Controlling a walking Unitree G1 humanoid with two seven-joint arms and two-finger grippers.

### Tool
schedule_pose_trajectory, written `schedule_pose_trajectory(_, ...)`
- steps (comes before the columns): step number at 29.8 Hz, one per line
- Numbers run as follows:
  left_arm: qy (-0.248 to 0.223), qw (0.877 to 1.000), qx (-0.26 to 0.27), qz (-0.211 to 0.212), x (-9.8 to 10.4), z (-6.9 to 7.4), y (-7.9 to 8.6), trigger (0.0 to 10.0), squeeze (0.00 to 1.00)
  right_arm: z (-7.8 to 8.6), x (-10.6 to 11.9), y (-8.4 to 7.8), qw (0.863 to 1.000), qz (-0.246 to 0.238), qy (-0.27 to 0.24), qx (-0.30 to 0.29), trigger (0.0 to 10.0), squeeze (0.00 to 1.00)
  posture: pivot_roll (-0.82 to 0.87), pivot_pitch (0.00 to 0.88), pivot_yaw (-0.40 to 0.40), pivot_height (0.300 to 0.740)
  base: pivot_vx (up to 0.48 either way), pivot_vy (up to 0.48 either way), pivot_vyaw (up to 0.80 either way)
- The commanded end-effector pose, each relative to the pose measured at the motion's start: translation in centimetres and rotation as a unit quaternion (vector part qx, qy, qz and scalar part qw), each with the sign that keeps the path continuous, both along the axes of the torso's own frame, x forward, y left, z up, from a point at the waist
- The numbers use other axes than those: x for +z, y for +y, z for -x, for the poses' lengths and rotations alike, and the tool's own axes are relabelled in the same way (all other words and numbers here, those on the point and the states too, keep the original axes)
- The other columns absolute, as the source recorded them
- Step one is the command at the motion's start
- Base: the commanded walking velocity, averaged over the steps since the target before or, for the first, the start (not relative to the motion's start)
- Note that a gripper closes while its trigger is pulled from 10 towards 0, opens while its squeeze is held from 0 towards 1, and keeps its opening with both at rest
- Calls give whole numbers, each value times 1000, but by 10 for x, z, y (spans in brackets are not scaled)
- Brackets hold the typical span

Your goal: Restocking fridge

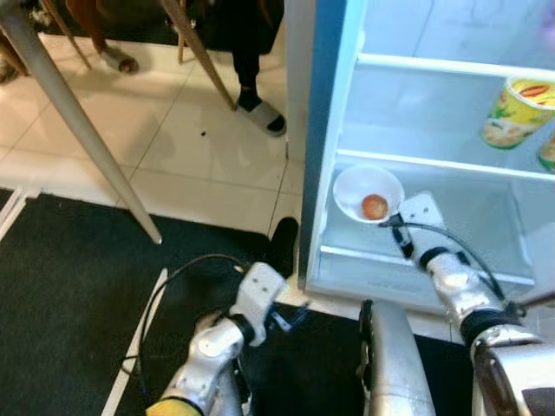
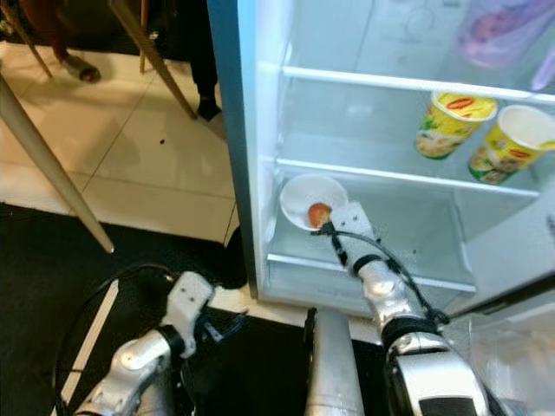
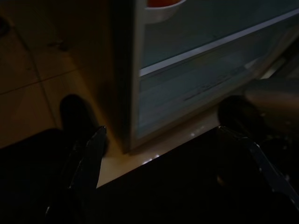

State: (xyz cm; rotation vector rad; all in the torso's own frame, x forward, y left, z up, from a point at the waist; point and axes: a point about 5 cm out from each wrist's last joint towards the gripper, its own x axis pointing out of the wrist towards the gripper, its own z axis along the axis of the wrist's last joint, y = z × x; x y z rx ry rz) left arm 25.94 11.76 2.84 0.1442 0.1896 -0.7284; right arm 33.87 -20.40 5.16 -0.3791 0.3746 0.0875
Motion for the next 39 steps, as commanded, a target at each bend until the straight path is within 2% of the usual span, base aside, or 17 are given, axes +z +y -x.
schedule_pose_trajectory(1,20,1000,13,-11,-11,5,12,10000,0,10,-15,6,999,-32,25,-5,10000,0,48,141,42,495,0,0,0)
schedule_pose_trajectory(3,26,999,35,0,-12,2,20,10000,0,19,-27,11,997,-61,45,-17,10000,0,45,125,46,495,0,0,0)
schedule_pose_trajectory(9,31,997,72,18,-13,-5,31,10000,0,29,-39,21,992,-108,61,-17,10000,0,39,95,54,515,0,0,0)
schedule_pose_trajectory(14,32,994,97,35,-12,-10,36,10000,0,31,-42,20,990,-118,66,-27,10000,0,36,82,53,529,0,0,0)
schedule_pose_trajectory(16,46,988,138,59,-15,-12,45,10000,0,35,-46,16,988,-124,75,-44,10000,0,32,67,48,539,0,0,0)
schedule_pose_trajectory(17,46,988,138,59,-15,-12,45,10000,0,35,-46,16,988,-124,75,-44,10000,0,32,67,48,539,0,0,0)
schedule_pose_trajectory(18,58,982,164,71,-19,-11,51,10000,0,38,-49,13,987,-126,83,-54,10000,0,30,57,44,544,0,0,0)
schedule_pose_trajectory(19,58,982,164,71,-19,-11,51,10000,0,38,-49,13,987,-126,83,-54,10000,0,30,57,44,544,0,0,0)
schedule_pose_trajectory(22,92,967,221,92,-32,-2,67,10000,0,50,-60,8,984,-125,109,-66,10000,0,20,46,42,558,0,0,0)
schedule_pose_trajectory(23,92,967,221,92,-32,-2,67,10000,0,50,-60,8,984,-125,109,-66,10000,0,20,46,42,558,0,0,0)
schedule_pose_trajectory(24,115,954,257,103,-40,4,78,10000,0,59,-69,5,981,-124,129,-71,10000,0,12,25,43,568,0,0,0)
schedule_pose_trajectory(25,125,949,271,104,-43,7,82,10000,0,63,-72,4,980,-125,136,-75,10000,0,12,25,43,573,0,0,0)
schedule_pose_trajectory(27,125,949,271,104,-43,7,82,10000,0,63,-72,4,980,-125,136,-75,10000,0,12,25,43,573,0,0,0)
schedule_pose_trajectory(31,155,931,314,104,-54,17,93,10000,0,74,-81,1,976,-127,158,-83,10000,0,5,8,43,593,0,0,0)
schedule_pose_trajectory(39,166,923,332,99,-58,22,101,10000,0,85,-90,2,970,-135,178,-90,10000,0,13,0,39,627,0,0,0)
